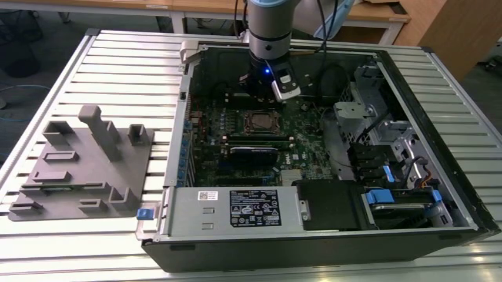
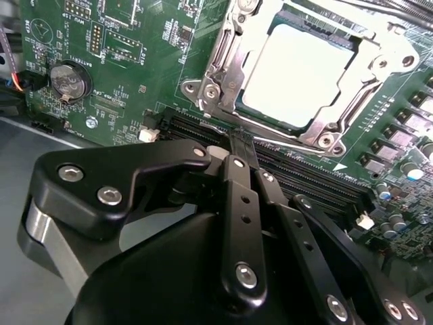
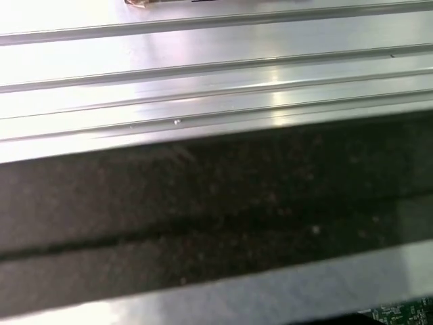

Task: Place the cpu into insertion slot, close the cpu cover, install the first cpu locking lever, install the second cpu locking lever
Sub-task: 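Install the first cpu locking lever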

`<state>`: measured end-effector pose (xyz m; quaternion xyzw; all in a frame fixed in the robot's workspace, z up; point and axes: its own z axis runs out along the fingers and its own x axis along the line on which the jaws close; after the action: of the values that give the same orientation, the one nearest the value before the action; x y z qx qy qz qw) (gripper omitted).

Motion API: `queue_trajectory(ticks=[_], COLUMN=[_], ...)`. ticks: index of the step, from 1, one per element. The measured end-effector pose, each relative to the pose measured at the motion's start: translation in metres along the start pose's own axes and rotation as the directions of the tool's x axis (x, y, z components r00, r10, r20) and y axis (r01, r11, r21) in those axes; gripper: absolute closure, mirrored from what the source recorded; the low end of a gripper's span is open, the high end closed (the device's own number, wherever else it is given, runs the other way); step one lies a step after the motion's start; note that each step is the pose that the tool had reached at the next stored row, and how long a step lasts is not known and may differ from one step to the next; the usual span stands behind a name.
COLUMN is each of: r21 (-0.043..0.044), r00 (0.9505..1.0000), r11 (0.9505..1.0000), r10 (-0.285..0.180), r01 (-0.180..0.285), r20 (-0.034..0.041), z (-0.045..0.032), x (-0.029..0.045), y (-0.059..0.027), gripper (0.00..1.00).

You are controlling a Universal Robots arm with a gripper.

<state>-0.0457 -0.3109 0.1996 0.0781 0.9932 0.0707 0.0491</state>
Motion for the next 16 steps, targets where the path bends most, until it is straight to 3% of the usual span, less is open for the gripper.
queue_trajectory(ticks=[7, 16], r21=[-0.0046, -0.0096], r00=[1.0000, 0.9994], r11=[1.0000, 0.9999], r10=[-0.001, -0.006], r01=[0.001, 0.006], r20=[0.0070, 0.0335], z=[-0.0001, 0.0004], x=[0.0011, 0.0065], y=[0.0002, -0.0008], gripper=[0.89, 0.89])
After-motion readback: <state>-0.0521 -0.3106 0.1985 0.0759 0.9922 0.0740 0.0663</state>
